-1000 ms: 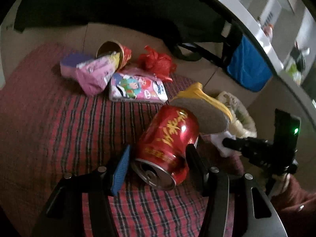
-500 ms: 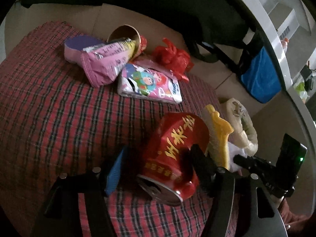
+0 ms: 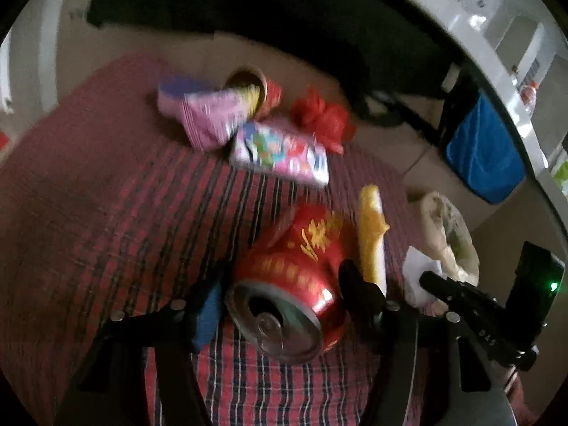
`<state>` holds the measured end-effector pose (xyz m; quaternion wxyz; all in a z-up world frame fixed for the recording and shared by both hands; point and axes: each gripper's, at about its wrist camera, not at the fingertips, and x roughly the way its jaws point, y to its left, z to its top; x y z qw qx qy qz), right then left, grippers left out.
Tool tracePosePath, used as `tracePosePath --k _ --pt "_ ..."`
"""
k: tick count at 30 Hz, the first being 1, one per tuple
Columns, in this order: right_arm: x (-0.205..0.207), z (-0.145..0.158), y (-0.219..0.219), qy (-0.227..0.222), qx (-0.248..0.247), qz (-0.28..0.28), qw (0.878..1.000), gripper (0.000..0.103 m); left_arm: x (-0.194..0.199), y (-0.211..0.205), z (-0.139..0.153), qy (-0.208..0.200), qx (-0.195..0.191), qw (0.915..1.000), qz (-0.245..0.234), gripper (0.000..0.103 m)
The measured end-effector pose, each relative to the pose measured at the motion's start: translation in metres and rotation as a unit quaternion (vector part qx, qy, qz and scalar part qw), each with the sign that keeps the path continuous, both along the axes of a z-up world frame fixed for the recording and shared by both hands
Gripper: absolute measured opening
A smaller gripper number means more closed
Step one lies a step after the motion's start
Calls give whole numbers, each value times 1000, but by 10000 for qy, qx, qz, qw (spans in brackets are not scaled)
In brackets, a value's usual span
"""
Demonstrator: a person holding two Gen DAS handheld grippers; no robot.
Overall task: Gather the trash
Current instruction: 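Grasp the red can with the left tool while right grasps a tissue, then carry the can and tissue to the wastebasket and release both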
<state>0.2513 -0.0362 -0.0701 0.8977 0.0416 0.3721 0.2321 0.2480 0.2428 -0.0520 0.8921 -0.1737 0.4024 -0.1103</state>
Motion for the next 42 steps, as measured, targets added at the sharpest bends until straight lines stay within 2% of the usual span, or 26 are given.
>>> tracePosePath --k 6,9,19,23,28,32,39,42 --pt "1 17 8 -243 25 86 9997 13 -23 -13 25 -867 549 9940 367 60" --pt "0 22 13 -322 -39 148 9994 13 -26 -17 29 -977 776 9915 376 60" --pt "-1 23 11 -312 -111 141 9994 13 -41 -14 42 -1259 945 9868 389 60" --pt "0 28 13 -390 -153 155 9990 13 -47 -18 52 -1530 1086 9812 457 60" --pt "4 53 12 -659 -139 122 9977 13 -46 -32 82 -1958 1267 9715 436 60" --pt "11 76 9 -810 -108 88 9966 13 -35 -44 104 -2127 1327 9673 379 60" --pt "24 112 -19 -1166 19 -98 9931 13 -22 -83 132 -2558 1566 9533 352 60" --pt "27 125 -42 -1328 35 -242 9908 13 -13 -105 135 -2609 1440 9541 306 60"
